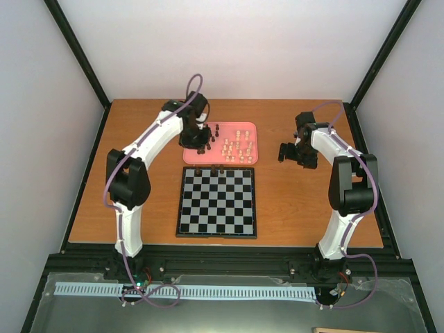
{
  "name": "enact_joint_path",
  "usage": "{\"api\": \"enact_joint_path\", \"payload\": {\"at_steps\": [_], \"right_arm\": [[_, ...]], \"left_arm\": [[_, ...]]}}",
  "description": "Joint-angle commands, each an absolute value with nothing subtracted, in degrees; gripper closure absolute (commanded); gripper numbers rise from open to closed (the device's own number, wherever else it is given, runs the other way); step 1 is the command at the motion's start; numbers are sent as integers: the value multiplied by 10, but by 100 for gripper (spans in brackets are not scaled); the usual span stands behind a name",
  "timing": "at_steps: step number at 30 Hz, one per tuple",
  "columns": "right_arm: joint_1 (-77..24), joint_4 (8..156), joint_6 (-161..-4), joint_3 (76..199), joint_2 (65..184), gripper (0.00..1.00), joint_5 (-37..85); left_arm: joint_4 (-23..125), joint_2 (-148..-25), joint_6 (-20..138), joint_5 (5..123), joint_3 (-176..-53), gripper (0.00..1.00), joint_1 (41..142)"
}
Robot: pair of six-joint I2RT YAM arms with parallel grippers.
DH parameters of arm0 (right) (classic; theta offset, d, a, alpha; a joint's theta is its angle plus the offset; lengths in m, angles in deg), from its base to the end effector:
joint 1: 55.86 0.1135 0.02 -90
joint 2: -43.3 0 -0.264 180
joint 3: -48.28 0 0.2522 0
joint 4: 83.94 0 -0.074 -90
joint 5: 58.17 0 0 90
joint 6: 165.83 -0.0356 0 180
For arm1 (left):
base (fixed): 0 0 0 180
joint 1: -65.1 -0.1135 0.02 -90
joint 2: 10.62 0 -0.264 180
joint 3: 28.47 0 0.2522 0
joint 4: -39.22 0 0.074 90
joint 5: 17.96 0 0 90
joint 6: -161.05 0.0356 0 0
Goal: Set up the chess pieces on the board
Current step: Pick up the chess piece from the storage box, then place the chess piece on the chessboard.
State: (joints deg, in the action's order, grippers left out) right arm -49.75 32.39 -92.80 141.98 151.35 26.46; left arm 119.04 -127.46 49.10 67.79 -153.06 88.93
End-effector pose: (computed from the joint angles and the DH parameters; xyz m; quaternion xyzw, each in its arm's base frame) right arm 0.3664 0.0426 0.1949 0.0891 0.9895 0.0665 0.0928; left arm 0.3857 -0.1732 0.2789 0.0220 0.9869 -0.0943 0.1292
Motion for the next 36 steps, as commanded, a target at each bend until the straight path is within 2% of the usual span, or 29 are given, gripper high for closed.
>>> {"api": "enact_joint_path", "payload": {"at_steps": [1, 15, 36], "right_arm": [[-491, 327, -924, 1423, 1489, 0, 267], [-477, 337, -934, 1396, 1466, 0, 273], [-472, 340, -939, 1374, 1442, 0, 282]], "left_arm": [[1197, -1223, 505, 633, -1509, 99, 905], [1117, -1198, 507, 654, -1358, 99, 927], [1085, -1247, 524, 676, -1377, 99, 957]]}}
